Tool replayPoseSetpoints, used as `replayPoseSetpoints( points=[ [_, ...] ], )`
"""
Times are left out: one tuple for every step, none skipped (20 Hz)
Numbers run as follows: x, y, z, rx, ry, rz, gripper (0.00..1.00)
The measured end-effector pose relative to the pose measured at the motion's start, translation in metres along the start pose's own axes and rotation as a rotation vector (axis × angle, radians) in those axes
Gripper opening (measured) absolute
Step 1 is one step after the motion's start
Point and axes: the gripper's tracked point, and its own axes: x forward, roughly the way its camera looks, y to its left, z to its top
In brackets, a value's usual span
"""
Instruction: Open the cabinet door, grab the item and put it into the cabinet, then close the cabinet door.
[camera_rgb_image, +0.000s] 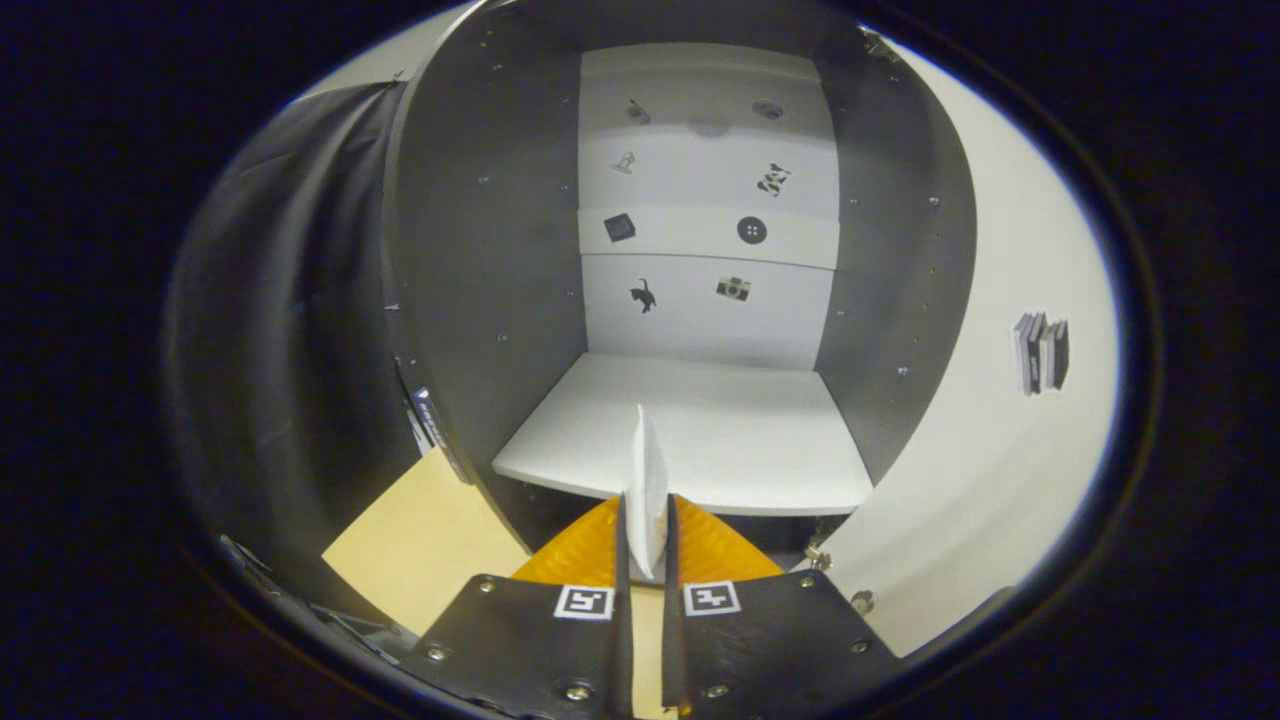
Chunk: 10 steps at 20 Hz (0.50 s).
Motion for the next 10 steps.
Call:
replayPoseSetpoints(
  points=[
    [0.005, -0.002, 0.003, 0.008, 0.004, -0.001, 0.11],
    [0.01, -0.002, 0.004, 0.015, 0.012, 0.0, 0.12],
    [0.015, -0.005, 0.007, 0.02, 0.02, -0.004, 0.11],
    [0.02, -0.008, 0.007, 0.021, 0.031, -0.008, 0.12],
    [0.025, -0.009, 0.009, 0.026, 0.038, -0.009, 0.11],
    [0.031, -0.011, 0.01, 0.03, 0.051, -0.009, 0.11],
    [0.037, -0.013, 0.011, 0.034, 0.065, -0.012, 0.11],
    [0.042, -0.015, 0.011, 0.038, 0.075, -0.019, 0.11],
    [0.048, -0.018, 0.011, 0.041, 0.096, -0.025, 0.11],
    [0.052, -0.02, 0.009, 0.048, 0.118, -0.026, 0.11]
  ],
)
